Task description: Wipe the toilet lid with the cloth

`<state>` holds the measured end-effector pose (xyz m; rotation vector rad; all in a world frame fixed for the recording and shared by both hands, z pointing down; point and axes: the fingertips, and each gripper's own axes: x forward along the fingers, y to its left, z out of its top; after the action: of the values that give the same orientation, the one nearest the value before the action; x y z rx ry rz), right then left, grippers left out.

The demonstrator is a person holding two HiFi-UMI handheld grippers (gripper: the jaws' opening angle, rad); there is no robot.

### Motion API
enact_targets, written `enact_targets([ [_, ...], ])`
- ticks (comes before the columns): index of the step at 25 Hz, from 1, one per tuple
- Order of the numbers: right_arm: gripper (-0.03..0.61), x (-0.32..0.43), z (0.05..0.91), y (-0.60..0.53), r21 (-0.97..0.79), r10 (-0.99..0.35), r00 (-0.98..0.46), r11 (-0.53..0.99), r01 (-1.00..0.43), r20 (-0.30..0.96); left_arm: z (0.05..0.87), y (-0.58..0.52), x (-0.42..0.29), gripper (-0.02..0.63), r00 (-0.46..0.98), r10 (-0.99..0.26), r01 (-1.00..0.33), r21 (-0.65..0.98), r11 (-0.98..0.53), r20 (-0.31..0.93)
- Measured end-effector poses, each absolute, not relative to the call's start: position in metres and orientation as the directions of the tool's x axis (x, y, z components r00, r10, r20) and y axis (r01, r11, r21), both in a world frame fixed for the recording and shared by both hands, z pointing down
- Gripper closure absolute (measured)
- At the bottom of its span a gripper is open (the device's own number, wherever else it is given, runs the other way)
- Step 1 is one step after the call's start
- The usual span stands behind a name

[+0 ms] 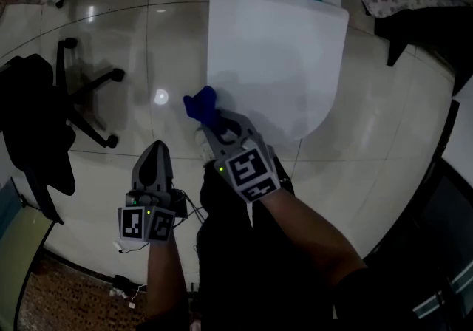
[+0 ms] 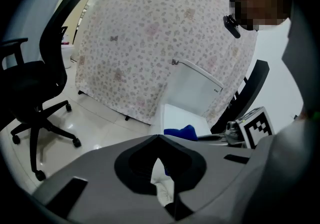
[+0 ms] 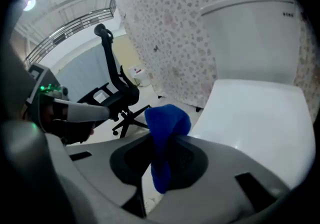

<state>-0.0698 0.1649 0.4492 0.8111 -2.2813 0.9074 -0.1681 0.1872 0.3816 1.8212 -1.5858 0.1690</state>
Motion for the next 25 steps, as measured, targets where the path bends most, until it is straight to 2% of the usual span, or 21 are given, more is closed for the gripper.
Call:
enact_targets([
  [4,0.523,-0.058,0.492,0.187,-0.394,-0.261,-0.604,0.556,-0.732,0.753,0.389,0.211,-0.173,0.624,0.228,-0.808,-0.906,0.423,0.028,0.543],
  [10,0.523,-0.013,0.531,0.206,-0.264,-0.219,-0.472,0.599,-0.756,0.854,0.387,0.207,-0.178,0.624,0.216,-0.823,-0.906,0.423,0.032,0.525],
  [13,0.523,0.008,0.530,0.208,-0.215,-0.220,-0.440,0.634,-0.743,0.871,0.382,0.196,-0.168,0.624,0.220,-0.833,-0.913,0.408,0.008,0.507],
  [20,0.523,0.069,0.533,0.205,-0.177,-0.259,-0.396,0.595,-0.784,0.881,0.379,0.168,-0.138,0.624,0.281,-0.824,-0.911,0.408,-0.067,0.492],
  [25,0.523,0.142,0.539,0.210,-0.140,-0.296,-0.323,0.505,-0.852,0.899,0.380,0.158,-0.121,0.624,0.307,-0.807,-0.905,0.417,-0.085,0.504],
])
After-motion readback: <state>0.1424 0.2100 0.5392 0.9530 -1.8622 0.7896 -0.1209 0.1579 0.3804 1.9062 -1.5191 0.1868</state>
